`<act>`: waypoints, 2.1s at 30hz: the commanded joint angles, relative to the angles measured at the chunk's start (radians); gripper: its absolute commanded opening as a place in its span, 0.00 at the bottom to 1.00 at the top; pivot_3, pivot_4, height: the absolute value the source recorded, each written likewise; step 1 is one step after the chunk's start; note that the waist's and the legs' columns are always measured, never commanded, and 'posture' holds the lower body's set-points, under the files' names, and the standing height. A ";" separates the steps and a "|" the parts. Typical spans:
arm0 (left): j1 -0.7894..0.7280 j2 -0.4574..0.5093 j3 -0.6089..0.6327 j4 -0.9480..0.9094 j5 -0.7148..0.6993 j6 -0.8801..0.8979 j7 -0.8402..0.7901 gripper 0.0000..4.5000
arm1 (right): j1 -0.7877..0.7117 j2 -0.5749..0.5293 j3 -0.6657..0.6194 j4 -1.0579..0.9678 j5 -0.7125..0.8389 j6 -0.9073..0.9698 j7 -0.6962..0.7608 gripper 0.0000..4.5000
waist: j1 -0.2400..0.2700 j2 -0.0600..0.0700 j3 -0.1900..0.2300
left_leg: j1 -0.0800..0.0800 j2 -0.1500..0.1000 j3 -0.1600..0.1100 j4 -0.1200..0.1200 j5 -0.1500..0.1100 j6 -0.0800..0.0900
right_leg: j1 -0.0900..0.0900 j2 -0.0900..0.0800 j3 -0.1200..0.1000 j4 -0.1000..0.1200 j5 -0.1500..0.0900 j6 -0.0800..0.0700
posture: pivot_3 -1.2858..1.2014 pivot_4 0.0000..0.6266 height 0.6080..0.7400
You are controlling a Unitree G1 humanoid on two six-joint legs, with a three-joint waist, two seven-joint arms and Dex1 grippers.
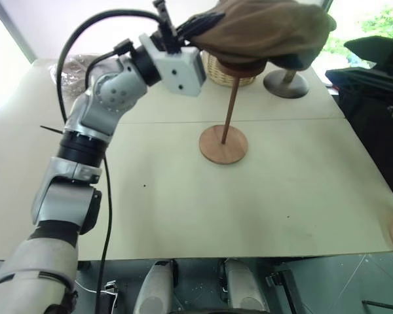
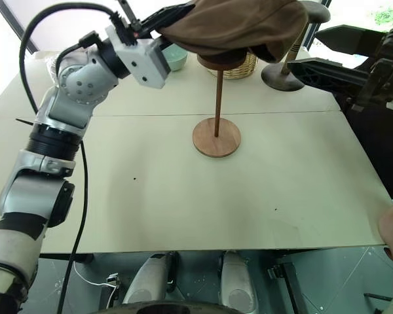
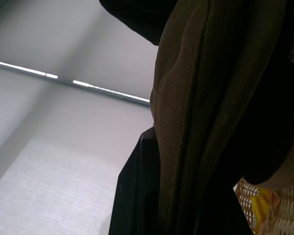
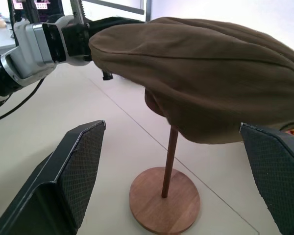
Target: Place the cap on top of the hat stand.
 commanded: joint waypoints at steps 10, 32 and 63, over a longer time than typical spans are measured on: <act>0.110 -0.022 -0.011 -0.076 0.066 -0.002 -0.002 0.01 | 0.022 0.012 -0.027 -0.038 0.030 -0.026 -0.029 1.00 | 0.003 0.000 0.000 | -0.001 0.000 0.000 0.002 0.000 0.000 | 0.001 0.000 0.000 0.000 0.000 0.000 | 0.52 0.24 1.00; 0.236 0.137 0.080 -0.229 -0.183 0.093 -0.221 0.92 | 0.106 -0.004 0.044 -0.098 -0.038 -0.100 0.051 1.00 | 0.003 0.000 0.000 | 0.000 0.000 -0.001 0.002 0.000 0.000 | 0.001 0.001 0.000 0.000 0.000 0.000 | 0.52 0.24 1.00; -0.001 0.538 0.184 -0.171 -0.948 1.515 -1.166 0.92 | 0.082 0.195 0.701 -0.358 -1.112 -0.788 -0.225 1.00 | -0.025 0.000 0.001 | -0.001 0.003 -0.002 0.000 0.000 0.000 | -0.001 0.004 0.000 0.000 -0.003 -0.004 | 0.52 0.24 1.00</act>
